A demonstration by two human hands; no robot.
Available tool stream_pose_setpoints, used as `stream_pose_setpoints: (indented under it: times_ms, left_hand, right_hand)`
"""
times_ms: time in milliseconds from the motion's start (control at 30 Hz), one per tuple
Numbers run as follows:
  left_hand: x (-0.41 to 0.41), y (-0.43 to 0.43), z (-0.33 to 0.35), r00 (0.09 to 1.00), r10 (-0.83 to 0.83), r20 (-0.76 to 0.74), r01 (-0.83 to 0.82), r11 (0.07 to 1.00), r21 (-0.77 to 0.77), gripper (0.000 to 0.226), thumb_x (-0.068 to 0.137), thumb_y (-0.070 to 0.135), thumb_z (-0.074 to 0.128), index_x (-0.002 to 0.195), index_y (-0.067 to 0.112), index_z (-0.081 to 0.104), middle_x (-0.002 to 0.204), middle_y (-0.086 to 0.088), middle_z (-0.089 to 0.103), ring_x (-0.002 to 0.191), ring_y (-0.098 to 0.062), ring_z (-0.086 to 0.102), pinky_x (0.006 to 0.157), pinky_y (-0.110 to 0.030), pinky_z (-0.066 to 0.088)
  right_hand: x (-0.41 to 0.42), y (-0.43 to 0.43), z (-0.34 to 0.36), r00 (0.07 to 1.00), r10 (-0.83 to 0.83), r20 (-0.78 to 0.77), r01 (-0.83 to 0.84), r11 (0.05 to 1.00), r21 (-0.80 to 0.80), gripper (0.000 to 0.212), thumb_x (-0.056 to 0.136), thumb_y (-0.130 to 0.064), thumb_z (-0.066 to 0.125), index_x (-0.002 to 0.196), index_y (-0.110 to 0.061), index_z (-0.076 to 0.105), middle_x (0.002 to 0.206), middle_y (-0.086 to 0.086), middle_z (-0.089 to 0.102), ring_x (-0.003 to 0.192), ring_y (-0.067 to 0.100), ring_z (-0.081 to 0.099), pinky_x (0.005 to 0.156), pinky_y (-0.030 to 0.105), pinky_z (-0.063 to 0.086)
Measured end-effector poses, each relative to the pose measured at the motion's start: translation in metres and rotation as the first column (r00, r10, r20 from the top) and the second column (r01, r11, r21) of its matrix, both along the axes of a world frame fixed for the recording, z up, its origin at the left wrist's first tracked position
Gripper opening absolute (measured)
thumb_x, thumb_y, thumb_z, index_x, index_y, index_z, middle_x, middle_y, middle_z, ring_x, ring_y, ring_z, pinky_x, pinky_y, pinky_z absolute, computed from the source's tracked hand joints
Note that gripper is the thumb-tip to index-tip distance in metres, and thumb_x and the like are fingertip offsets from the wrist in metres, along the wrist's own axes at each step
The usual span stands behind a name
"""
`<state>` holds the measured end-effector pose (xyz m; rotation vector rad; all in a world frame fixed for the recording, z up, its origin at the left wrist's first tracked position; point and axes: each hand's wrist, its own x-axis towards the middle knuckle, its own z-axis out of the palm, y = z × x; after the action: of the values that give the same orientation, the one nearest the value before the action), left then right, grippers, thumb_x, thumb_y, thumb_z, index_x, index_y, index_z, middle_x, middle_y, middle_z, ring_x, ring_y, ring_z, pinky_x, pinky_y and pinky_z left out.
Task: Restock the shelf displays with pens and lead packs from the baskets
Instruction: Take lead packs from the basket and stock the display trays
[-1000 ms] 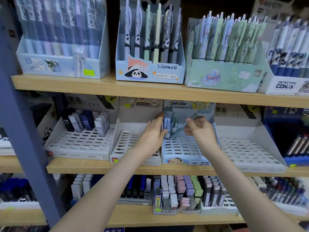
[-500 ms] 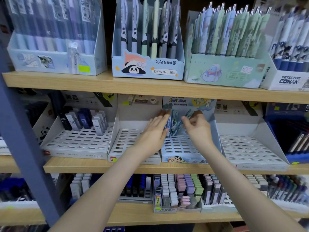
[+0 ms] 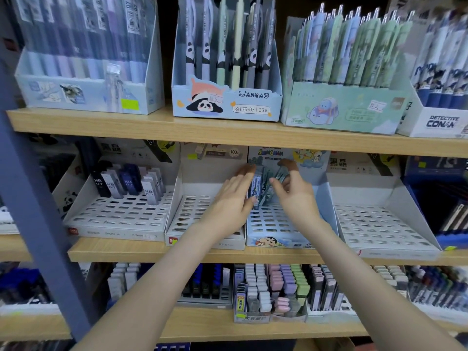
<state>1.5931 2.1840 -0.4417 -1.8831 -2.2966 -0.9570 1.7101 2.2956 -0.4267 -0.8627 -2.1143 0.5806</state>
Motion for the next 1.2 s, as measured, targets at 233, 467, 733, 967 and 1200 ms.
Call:
stream_pose_setpoints:
  times_ms: [233,467,733,967,1200]
  left_hand:
    - [-0.002,0.001,0.000,0.993,0.005,-0.118,-0.003,1.000,0.022,0.058,0.104,0.027,0.037,0.154,0.018,0.009,0.161,-0.005,0.015,0.148,-0.018,0.011,0.110,-0.019,-0.004]
    - [-0.003,0.003,-0.001,0.964,0.010,-0.266,0.013,0.996,0.085,0.057,0.101,0.021,0.041,0.152,0.016,0.018,0.155,-0.004,0.027,0.142,-0.020,0.024,0.118,-0.029,0.004]
    - [-0.005,0.004,0.000,0.972,-0.009,-0.234,0.033,0.995,0.095,0.057,0.100,0.022,0.044,0.151,0.013,0.021,0.151,-0.005,0.031,0.139,-0.020,0.028,0.116,-0.028,0.013]
    - [-0.006,0.004,-0.001,0.969,-0.008,-0.246,0.031,0.995,0.091,0.058,0.100,0.022,0.045,0.152,0.014,0.020,0.153,-0.005,0.029,0.140,-0.020,0.027,0.116,-0.028,0.014]
    - [-0.006,0.006,-0.004,0.973,-0.011,-0.232,0.033,0.995,0.090,0.058,0.100,0.021,0.044,0.152,0.014,0.018,0.155,-0.006,0.026,0.141,-0.019,0.025,0.116,-0.028,0.016]
  right_hand:
    - [-0.002,0.006,0.004,0.999,0.032,0.001,-0.032,0.999,0.032,0.045,0.097,-0.023,0.051,0.140,-0.026,0.036,0.070,0.003,0.052,0.070,0.021,0.054,0.063,0.029,0.040]
    - [-0.005,0.012,0.007,1.000,0.009,-0.001,-0.009,0.999,-0.032,0.045,0.096,-0.023,0.054,0.139,-0.026,0.038,0.071,0.005,0.055,0.069,0.021,0.055,0.061,0.029,0.043]
    - [-0.008,0.008,0.005,0.996,0.016,0.087,-0.024,0.996,0.084,0.049,0.097,-0.025,0.050,0.143,-0.025,0.033,0.069,-0.001,0.046,0.067,0.019,0.048,0.061,0.026,0.034]
    - [-0.010,0.009,0.006,0.994,-0.025,0.103,0.017,0.997,0.076,0.054,0.098,-0.021,0.049,0.147,-0.024,0.028,0.084,0.008,0.052,0.074,0.024,0.051,0.064,0.029,0.036]
    - [-0.012,0.005,0.003,0.995,-0.050,0.090,0.050,0.999,0.004,0.050,0.097,-0.025,0.052,0.139,-0.016,0.027,0.074,0.001,0.049,0.066,0.019,0.050,0.061,0.029,0.035]
